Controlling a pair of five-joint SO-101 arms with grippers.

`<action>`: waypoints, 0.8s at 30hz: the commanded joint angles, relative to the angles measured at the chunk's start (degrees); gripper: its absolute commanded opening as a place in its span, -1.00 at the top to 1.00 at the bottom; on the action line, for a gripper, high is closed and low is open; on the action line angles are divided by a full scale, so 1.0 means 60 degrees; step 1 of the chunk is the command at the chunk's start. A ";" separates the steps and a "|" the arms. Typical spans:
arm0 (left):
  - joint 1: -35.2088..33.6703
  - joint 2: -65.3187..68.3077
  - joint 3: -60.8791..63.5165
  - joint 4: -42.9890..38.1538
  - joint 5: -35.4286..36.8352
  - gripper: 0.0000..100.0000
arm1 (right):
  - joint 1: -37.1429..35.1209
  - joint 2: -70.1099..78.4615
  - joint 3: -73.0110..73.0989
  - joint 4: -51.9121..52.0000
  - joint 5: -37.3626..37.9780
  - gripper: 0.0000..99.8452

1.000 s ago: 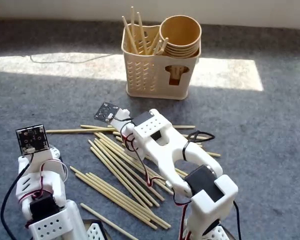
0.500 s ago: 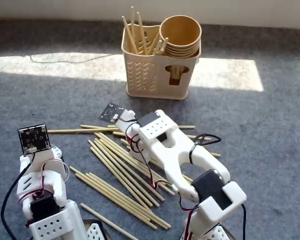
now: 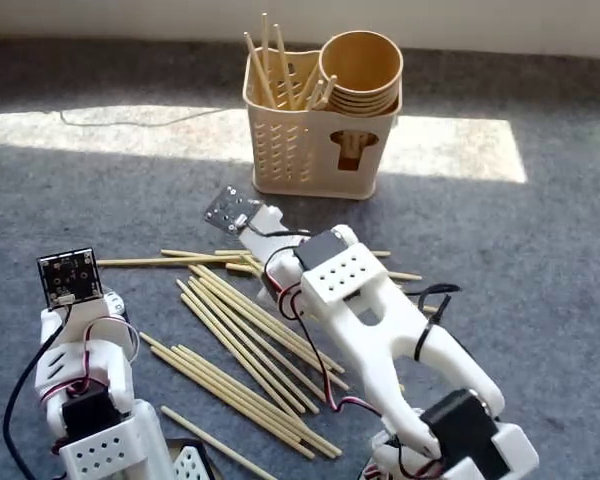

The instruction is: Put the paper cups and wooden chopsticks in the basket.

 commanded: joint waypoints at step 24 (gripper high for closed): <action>0.0359 -0.0110 0.0066 -0.0425 -0.0059 0.92 | 0.1619 -0.5604 -0.0681 -0.2733 -0.4073 0.98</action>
